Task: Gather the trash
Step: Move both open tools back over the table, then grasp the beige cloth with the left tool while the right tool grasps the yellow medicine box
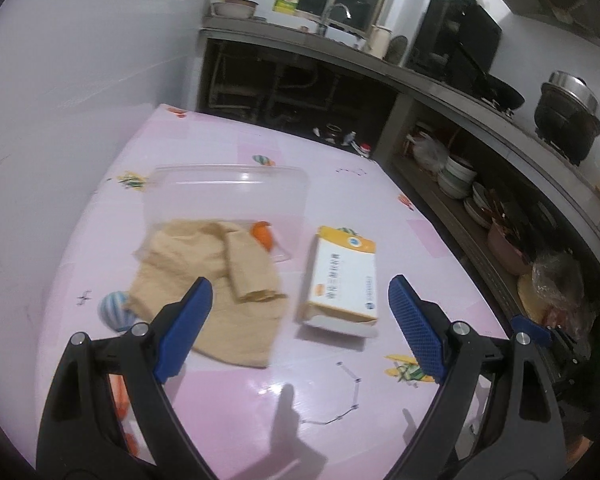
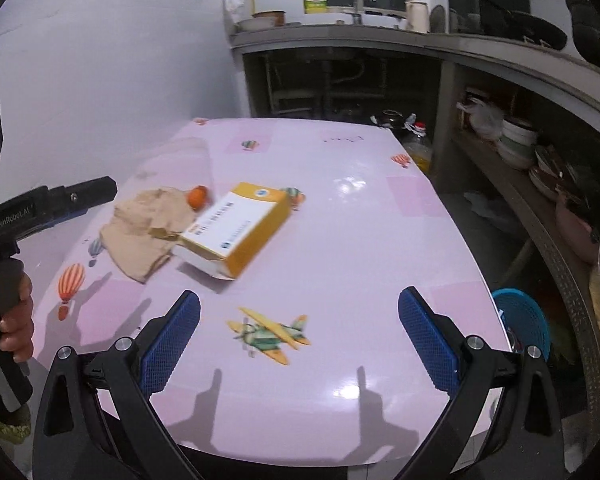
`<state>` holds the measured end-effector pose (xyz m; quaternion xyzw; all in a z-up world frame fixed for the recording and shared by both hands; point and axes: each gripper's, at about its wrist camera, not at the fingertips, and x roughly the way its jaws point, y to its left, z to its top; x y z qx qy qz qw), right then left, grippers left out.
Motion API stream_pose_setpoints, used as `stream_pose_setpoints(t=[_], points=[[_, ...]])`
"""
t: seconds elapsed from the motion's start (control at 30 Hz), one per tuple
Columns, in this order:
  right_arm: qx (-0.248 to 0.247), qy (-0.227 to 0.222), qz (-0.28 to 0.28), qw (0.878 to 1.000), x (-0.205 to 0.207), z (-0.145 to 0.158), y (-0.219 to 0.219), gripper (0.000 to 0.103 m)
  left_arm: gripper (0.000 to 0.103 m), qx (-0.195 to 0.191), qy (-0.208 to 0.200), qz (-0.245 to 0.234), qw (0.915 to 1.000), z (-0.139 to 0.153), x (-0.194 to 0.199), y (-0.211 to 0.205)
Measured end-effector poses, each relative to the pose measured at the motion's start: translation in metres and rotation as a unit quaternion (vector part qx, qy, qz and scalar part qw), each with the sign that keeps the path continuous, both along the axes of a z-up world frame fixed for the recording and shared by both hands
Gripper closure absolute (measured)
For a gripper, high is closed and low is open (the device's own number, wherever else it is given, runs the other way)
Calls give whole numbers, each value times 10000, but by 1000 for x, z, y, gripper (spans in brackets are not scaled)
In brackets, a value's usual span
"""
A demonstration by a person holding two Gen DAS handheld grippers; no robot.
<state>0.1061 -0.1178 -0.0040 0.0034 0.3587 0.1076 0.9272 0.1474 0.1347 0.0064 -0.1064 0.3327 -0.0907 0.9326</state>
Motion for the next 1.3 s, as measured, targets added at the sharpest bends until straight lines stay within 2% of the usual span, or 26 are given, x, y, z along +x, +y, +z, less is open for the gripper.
stream_pose_setpoints(t=[0.37, 0.77, 0.9, 1.07, 1.3], points=[[-30, -122, 271, 9996, -14, 12, 29, 7, 17, 98, -147, 241, 9996, 8, -25, 28], [87, -192, 368, 9991, -24, 19, 30, 7, 15, 259, -252, 139, 9993, 11, -37, 22], [138, -218, 235, 9994, -23, 18, 18, 7, 14, 298, -275, 158, 9991, 10, -39, 21], [384, 93, -123, 9991, -11, 6, -15, 7, 14, 395, -269, 228, 9986, 4, -42, 23], [747, 503, -159, 9958, 4, -7, -32, 7, 15, 313, -168, 273, 9990, -11, -36, 29]])
